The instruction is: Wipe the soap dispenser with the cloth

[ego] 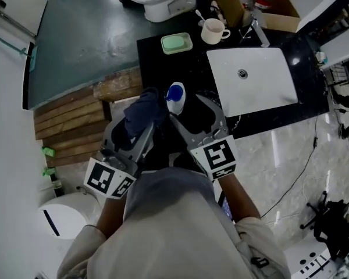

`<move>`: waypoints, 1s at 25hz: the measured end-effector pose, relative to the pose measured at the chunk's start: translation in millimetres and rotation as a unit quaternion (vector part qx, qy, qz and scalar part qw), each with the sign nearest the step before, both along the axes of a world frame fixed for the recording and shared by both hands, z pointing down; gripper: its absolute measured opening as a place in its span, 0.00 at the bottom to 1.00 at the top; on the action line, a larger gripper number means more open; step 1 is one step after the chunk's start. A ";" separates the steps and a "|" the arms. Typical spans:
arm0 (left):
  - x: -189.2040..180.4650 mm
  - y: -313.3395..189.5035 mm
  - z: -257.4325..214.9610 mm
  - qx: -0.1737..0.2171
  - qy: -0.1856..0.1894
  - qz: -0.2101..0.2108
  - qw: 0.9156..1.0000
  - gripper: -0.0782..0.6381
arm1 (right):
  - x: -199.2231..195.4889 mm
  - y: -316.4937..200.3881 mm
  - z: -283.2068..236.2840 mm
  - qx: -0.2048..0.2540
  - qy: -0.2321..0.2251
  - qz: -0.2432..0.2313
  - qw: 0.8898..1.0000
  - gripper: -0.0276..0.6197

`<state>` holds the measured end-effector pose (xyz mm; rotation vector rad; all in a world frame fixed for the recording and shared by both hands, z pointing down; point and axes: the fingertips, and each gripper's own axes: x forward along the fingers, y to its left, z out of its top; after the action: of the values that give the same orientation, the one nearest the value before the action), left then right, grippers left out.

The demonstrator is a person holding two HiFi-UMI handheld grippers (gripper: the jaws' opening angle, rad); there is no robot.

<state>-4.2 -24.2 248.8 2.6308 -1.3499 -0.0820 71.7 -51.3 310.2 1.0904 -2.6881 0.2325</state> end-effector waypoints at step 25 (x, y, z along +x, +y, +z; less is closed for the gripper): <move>-19.4 -64.5 51.9 -0.051 0.035 0.194 0.979 0.36 | -11.9 -48.3 33.1 -0.007 0.028 0.139 0.990 0.26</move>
<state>-23.6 -88.6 300.7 2.7195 -0.7768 -0.0488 59.8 -99.5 343.4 1.4433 -2.4757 0.2646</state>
